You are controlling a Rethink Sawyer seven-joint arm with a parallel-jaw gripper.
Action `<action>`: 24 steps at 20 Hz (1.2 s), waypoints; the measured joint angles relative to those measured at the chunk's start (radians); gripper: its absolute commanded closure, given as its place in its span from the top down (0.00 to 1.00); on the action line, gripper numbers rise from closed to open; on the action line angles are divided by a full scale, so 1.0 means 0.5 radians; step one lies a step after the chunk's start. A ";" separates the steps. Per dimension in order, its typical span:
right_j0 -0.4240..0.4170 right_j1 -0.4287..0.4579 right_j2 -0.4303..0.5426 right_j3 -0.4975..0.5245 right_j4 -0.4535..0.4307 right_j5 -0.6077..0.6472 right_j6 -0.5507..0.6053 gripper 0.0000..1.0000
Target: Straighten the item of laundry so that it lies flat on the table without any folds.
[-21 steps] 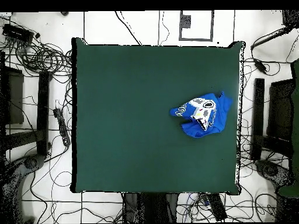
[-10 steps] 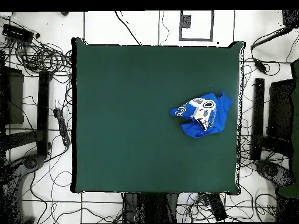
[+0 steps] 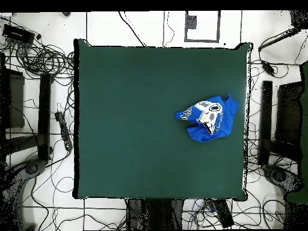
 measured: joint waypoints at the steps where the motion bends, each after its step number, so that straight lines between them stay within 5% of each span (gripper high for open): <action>1: 0.022 -0.008 -0.004 0.008 -0.002 -0.002 0.000 0.00; 24: 0.694 -0.052 -0.364 0.148 0.000 -0.125 0.006 0.00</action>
